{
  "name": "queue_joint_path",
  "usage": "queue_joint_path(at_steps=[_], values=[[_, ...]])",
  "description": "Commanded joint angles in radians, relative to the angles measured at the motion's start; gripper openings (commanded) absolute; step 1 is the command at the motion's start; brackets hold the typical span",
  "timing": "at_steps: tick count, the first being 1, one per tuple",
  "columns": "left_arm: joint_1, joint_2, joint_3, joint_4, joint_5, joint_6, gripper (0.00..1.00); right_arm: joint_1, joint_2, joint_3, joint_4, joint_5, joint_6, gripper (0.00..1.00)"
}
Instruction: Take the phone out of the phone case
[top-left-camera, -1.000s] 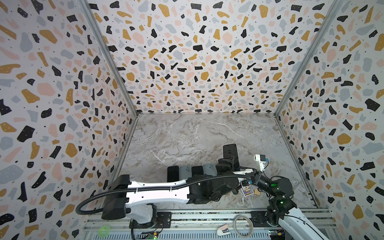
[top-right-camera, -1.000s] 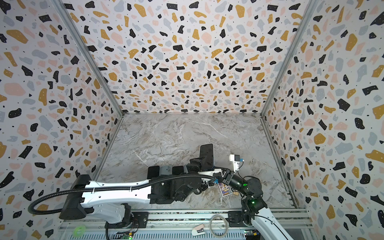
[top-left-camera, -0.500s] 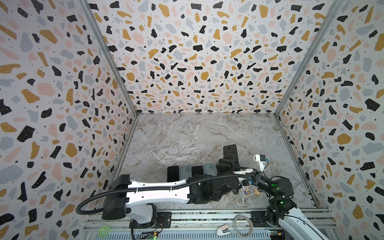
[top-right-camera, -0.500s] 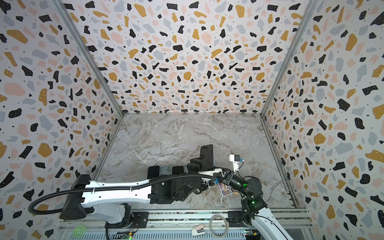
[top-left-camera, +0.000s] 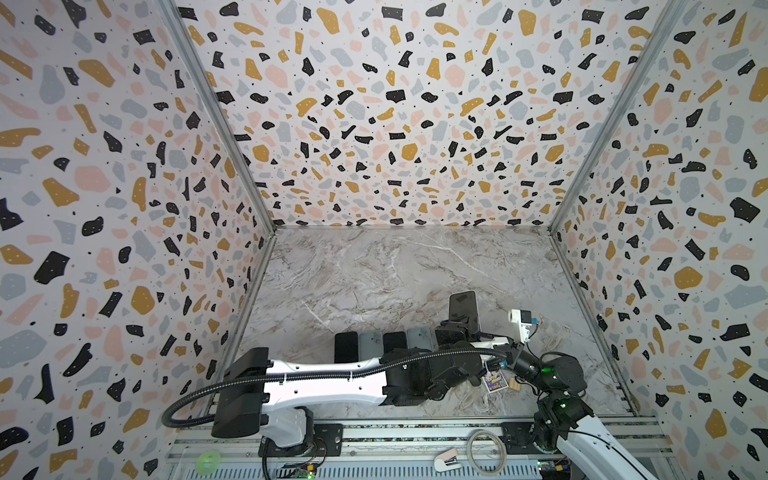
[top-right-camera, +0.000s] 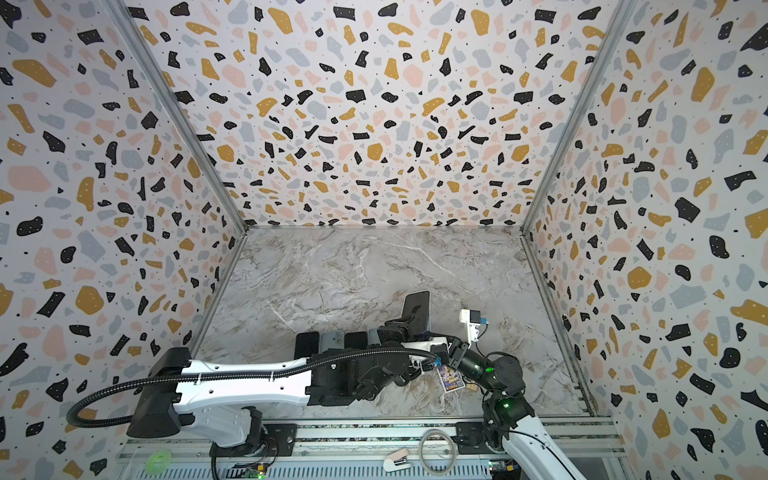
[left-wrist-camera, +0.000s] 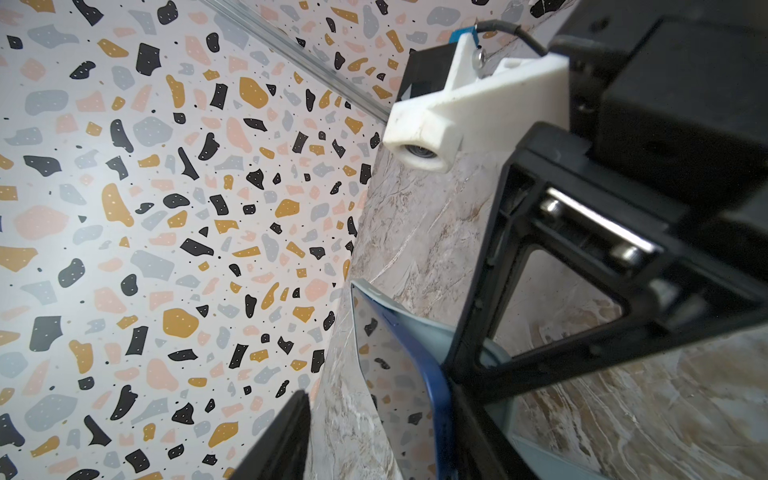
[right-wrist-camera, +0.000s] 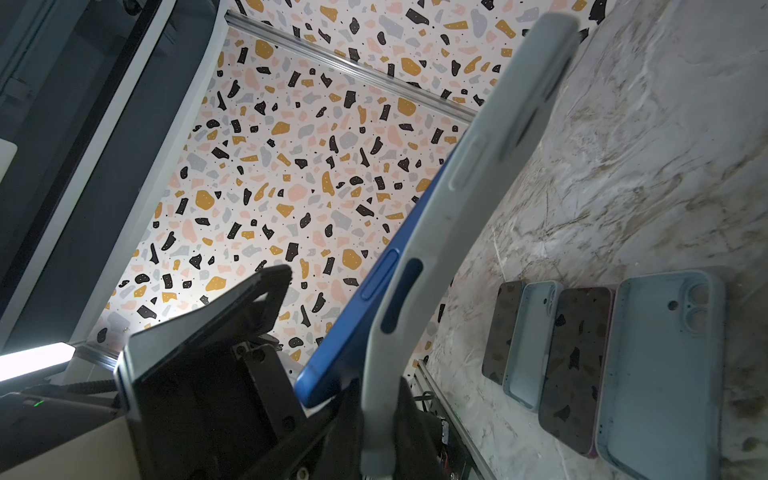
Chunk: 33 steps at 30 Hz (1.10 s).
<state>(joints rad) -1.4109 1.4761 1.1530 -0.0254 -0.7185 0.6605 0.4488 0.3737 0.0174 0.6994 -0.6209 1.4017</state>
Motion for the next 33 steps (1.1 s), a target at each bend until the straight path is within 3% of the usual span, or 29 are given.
queue_joint_path(at_steps=[1,33], values=[[0.014,0.004,0.028,0.039,0.011,0.011,0.51,0.004,-0.021,0.024,0.085,-0.034,-0.013,0.00],[0.050,-0.035,0.010,0.047,0.113,-0.068,0.09,0.004,-0.044,0.065,-0.032,-0.015,-0.026,0.00]])
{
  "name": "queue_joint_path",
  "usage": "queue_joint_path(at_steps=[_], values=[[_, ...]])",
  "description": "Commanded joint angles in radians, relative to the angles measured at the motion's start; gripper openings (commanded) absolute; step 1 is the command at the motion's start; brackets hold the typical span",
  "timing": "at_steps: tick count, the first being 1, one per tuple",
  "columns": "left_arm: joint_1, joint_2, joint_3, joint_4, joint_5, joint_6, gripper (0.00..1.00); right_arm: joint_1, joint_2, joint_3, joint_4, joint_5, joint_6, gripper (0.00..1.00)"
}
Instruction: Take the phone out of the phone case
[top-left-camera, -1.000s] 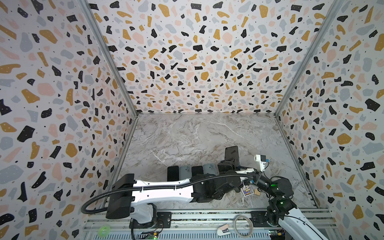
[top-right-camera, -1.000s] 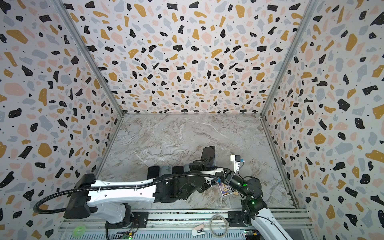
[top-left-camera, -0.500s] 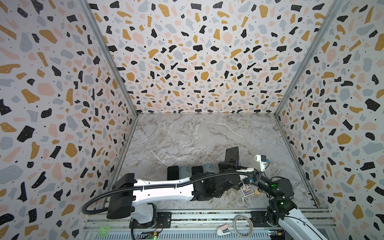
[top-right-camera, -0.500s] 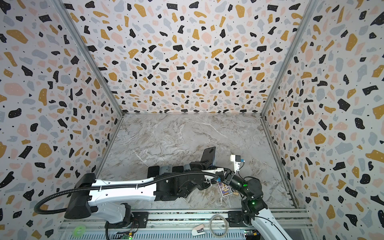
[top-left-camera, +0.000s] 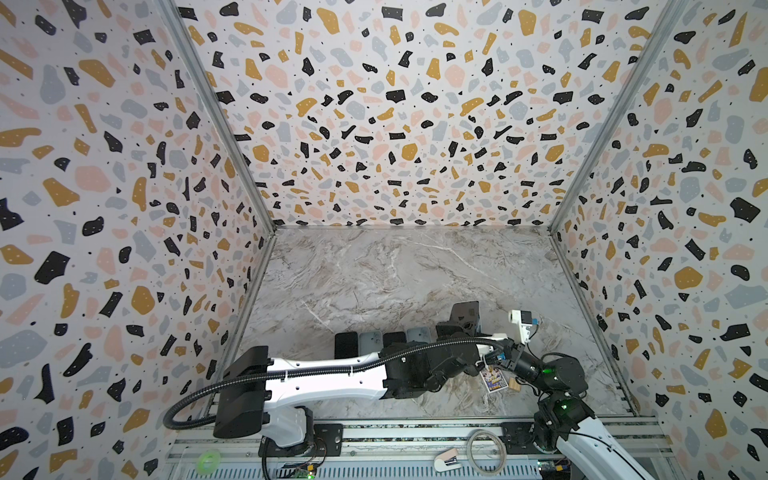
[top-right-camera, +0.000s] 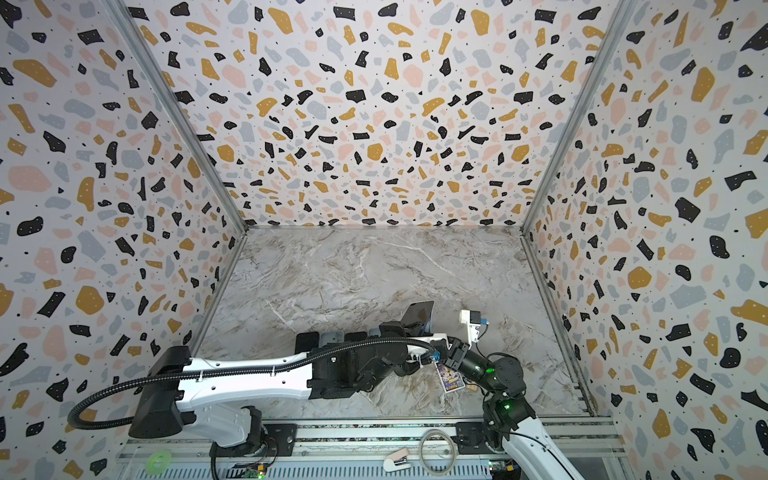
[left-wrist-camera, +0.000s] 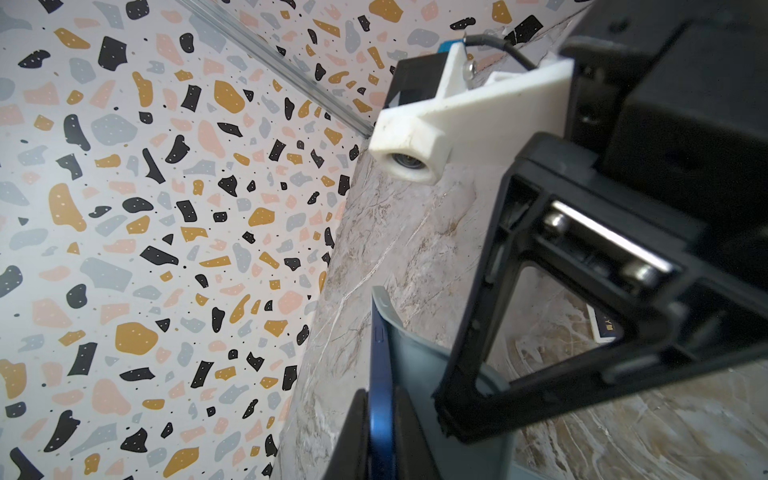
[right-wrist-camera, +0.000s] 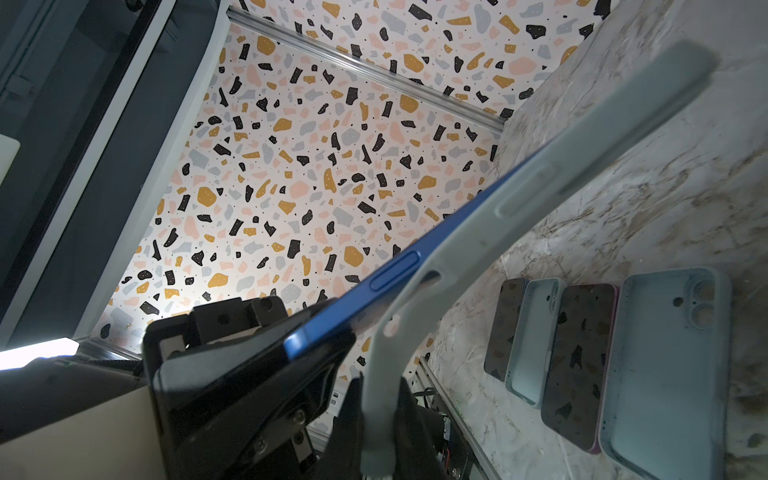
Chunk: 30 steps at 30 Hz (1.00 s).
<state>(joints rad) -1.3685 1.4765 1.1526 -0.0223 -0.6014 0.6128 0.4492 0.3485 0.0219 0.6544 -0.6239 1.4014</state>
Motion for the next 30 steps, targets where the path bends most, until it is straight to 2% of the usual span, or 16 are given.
queue_joint_path(at_steps=[1,10,13,20,30], values=[[0.007,-0.036,0.010,0.044,-0.005,-0.024,0.08,0.003,-0.020,0.060,0.006,-0.010,-0.027,0.00],[0.008,-0.043,-0.003,0.051,-0.005,-0.037,0.00,0.004,-0.018,0.067,-0.005,-0.005,-0.032,0.00],[0.008,-0.046,-0.003,0.064,-0.020,-0.037,0.00,0.003,-0.020,0.067,-0.027,-0.001,-0.037,0.00],[0.008,-0.065,0.009,0.078,-0.035,-0.034,0.00,0.002,-0.052,0.093,-0.205,0.039,-0.079,0.00],[0.006,-0.092,0.010,0.080,-0.029,-0.038,0.00,0.003,-0.034,0.100,-0.350,0.089,-0.078,0.00]])
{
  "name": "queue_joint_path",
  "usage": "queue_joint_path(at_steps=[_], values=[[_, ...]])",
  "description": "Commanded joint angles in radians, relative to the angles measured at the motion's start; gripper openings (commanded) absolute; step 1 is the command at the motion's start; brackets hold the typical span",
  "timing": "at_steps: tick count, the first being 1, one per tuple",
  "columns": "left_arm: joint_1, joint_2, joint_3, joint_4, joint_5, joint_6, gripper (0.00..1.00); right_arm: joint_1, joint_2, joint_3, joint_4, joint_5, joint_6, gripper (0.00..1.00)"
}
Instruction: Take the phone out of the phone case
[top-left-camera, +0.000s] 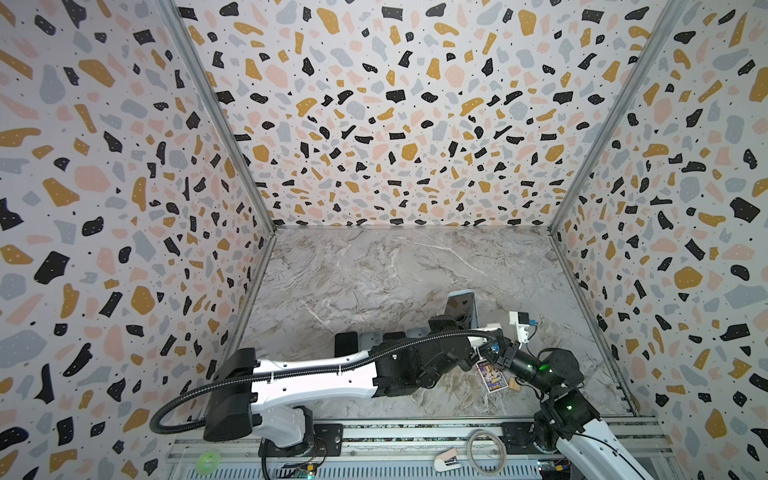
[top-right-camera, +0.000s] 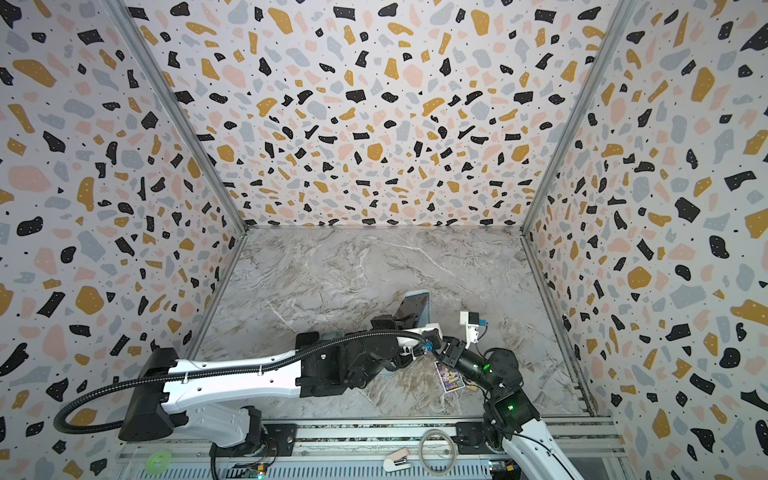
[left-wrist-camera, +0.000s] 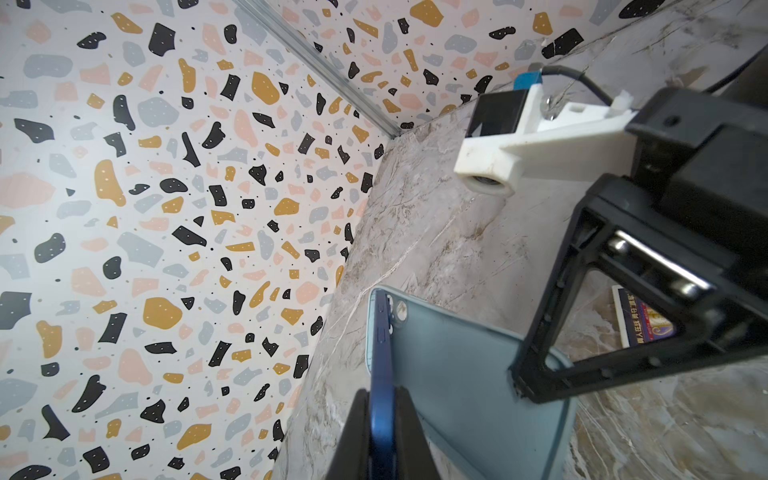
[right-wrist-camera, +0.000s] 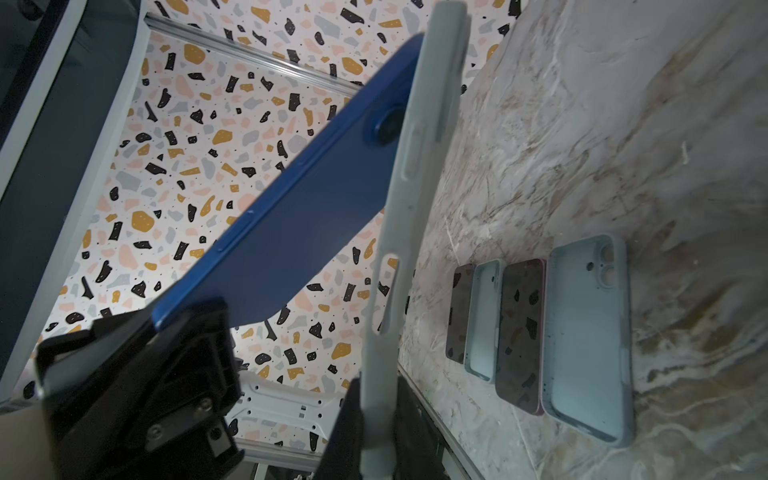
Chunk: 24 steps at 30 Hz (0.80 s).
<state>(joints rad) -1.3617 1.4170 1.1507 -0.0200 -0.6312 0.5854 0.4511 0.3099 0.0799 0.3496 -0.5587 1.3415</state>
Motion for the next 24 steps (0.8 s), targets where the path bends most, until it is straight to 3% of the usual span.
queue_joint_path(at_steps=[1,10,15,24], values=[[0.000,-0.036,0.012,0.075,0.002,-0.012,0.00,0.001,0.006,0.046,-0.065,0.034,-0.018,0.00],[-0.004,-0.084,-0.026,0.072,0.001,-0.022,0.00,-0.043,0.020,0.074,-0.268,0.127,-0.038,0.00],[-0.016,-0.075,-0.067,0.070,-0.036,-0.038,0.00,-0.092,0.071,0.181,-0.468,0.129,-0.189,0.00],[-0.053,0.018,-0.127,0.093,-0.127,-0.105,0.00,-0.233,0.140,0.285,-0.650,-0.003,-0.384,0.00]])
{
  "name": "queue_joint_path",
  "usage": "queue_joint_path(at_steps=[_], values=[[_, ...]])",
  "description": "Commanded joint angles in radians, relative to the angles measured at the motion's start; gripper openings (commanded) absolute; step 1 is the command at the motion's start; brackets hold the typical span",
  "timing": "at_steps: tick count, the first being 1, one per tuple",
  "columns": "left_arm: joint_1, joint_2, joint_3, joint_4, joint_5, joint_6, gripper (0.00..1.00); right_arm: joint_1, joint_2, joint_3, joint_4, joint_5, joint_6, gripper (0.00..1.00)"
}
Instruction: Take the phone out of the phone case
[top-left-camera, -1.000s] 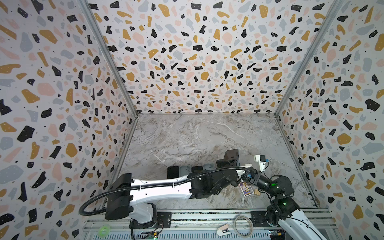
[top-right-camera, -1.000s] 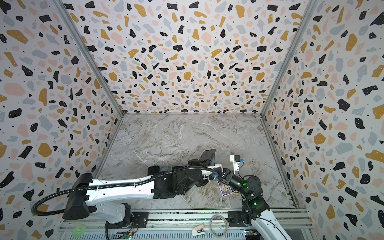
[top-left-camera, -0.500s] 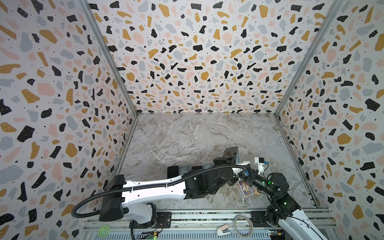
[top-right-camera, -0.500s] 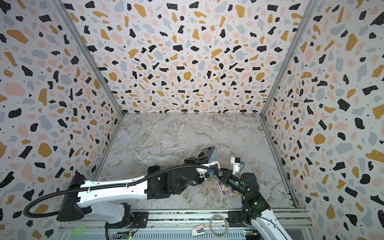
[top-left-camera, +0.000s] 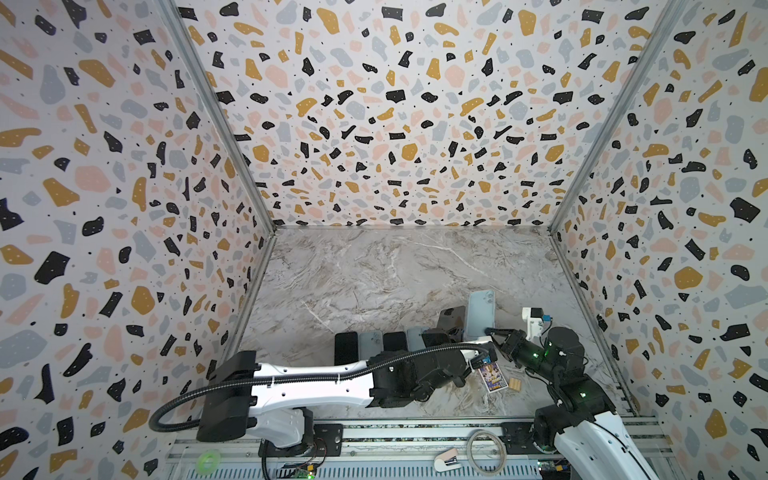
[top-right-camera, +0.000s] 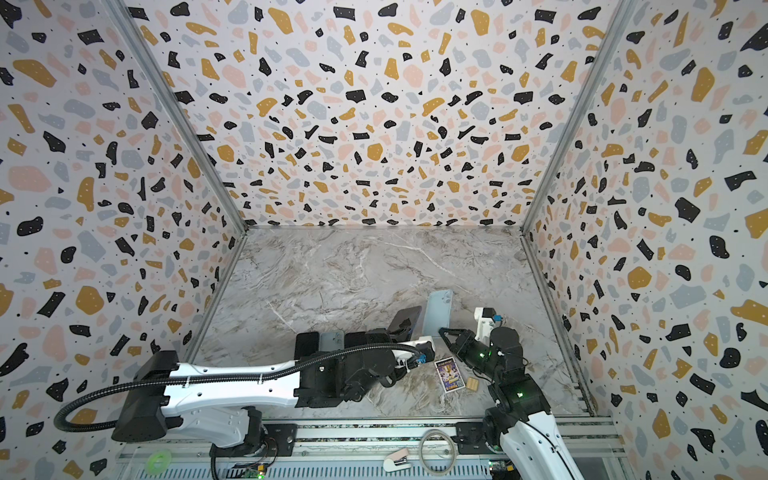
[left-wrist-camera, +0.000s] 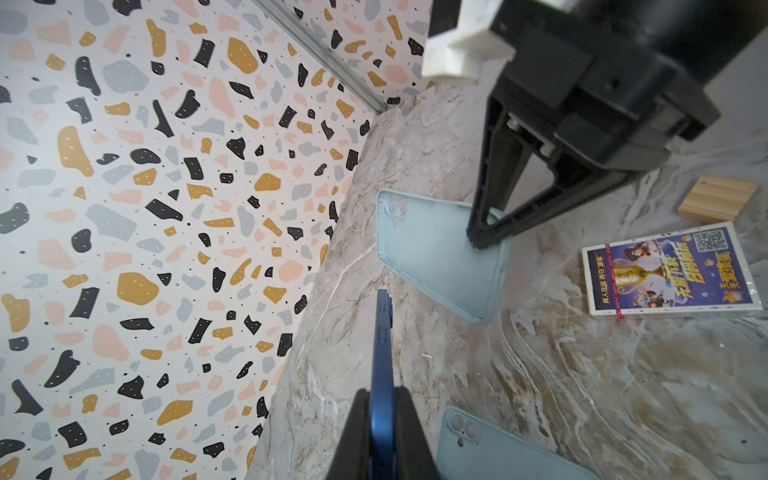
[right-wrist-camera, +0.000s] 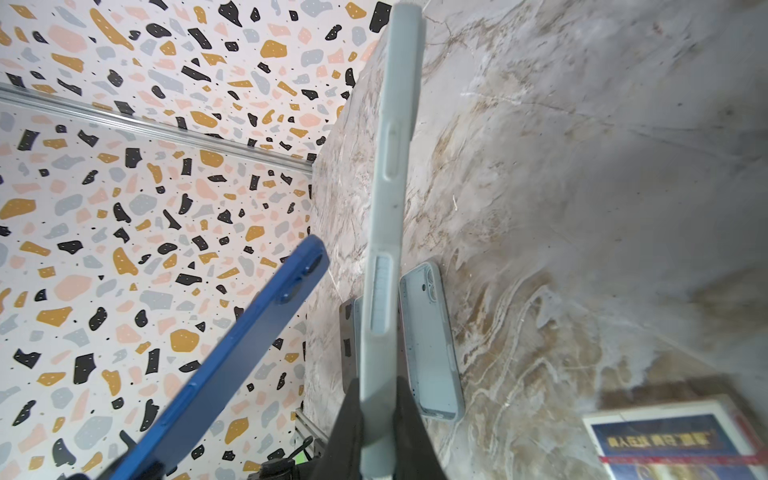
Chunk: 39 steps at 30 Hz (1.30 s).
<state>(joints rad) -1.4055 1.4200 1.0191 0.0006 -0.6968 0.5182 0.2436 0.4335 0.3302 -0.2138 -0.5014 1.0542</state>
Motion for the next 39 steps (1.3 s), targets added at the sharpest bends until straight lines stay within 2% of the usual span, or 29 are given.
queue_joint_path(at_steps=[1,7,18,39], values=[[-0.009,0.029,0.009,0.059,-0.057,-0.052,0.00,-0.040,0.024,0.046,-0.107,-0.065,-0.117,0.00],[-0.019,0.097,-0.003,0.065,-0.087,-0.093,0.00,-0.088,0.046,0.063,-0.157,-0.109,-0.187,0.00],[-0.029,0.208,-0.019,0.107,-0.104,-0.133,0.00,-0.098,0.089,0.043,-0.153,-0.162,-0.243,0.00],[-0.037,0.325,-0.045,0.177,-0.145,-0.136,0.00,-0.107,0.096,-0.002,-0.124,-0.189,-0.253,0.00]])
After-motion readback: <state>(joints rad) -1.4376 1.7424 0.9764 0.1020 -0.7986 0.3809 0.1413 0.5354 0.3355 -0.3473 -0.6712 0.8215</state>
